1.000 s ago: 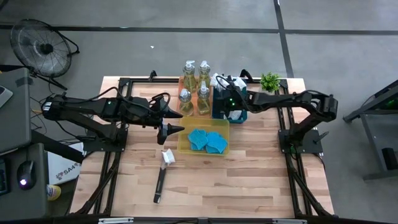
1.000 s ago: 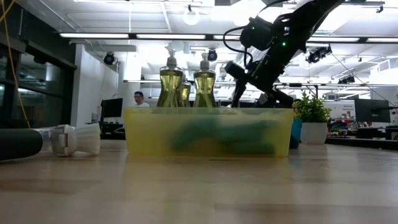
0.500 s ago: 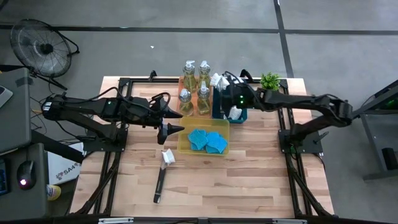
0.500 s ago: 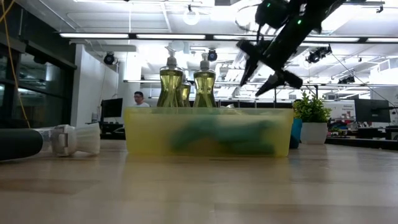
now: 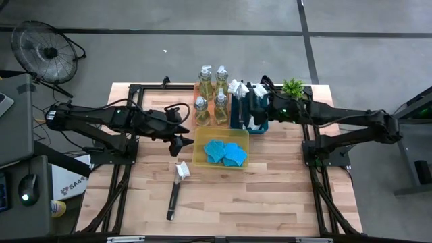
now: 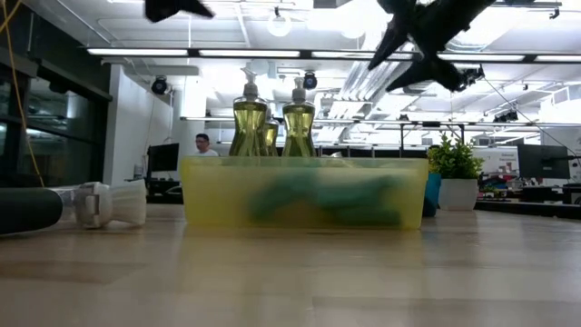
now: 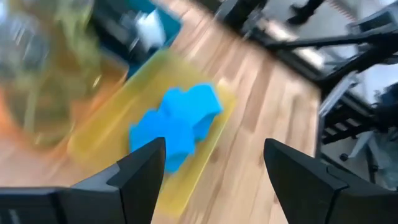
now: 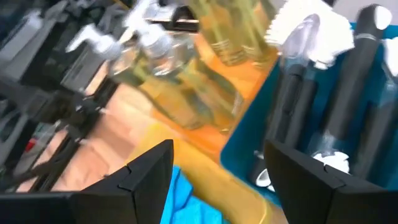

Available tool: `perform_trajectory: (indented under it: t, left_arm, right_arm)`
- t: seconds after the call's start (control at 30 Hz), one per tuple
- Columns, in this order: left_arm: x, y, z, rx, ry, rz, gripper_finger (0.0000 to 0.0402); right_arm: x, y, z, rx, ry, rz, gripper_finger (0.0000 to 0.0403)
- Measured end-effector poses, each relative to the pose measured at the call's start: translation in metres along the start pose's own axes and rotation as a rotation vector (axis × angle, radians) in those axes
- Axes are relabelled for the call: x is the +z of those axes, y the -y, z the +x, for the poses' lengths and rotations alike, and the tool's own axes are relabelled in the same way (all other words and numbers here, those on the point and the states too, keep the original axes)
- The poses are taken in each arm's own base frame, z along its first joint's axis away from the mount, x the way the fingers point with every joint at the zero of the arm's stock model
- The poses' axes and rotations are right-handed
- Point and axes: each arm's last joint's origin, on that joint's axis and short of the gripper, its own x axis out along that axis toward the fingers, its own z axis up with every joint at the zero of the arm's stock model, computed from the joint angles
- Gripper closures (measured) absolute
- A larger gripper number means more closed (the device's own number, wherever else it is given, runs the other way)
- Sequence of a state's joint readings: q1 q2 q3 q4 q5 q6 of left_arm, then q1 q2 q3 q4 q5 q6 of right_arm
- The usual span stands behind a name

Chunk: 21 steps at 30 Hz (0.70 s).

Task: Pick & Place Kitchen Sink Supplies
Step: Put the dish brush into the blue bin

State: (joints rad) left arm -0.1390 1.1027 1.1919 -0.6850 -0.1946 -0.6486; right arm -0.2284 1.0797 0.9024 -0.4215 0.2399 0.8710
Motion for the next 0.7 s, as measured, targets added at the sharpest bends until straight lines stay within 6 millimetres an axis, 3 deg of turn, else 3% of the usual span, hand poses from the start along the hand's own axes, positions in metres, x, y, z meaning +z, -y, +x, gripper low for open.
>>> perform_trajectory:
  t: [0.3, 0.7]
  left_arm:
    - [-0.034, 0.000, 0.003, 0.205, -0.206, -0.180, 0.0134]
    - [-0.077, 0.032, 0.030, 0.331, -0.294, -0.335, 0.0134]
  right_arm:
    - [-0.012, -0.011, -0.030, 0.090, 0.002, -0.093, 0.0159]
    - [-0.017, -0.013, -0.055, 0.156, 0.010, -0.161, 0.0159]
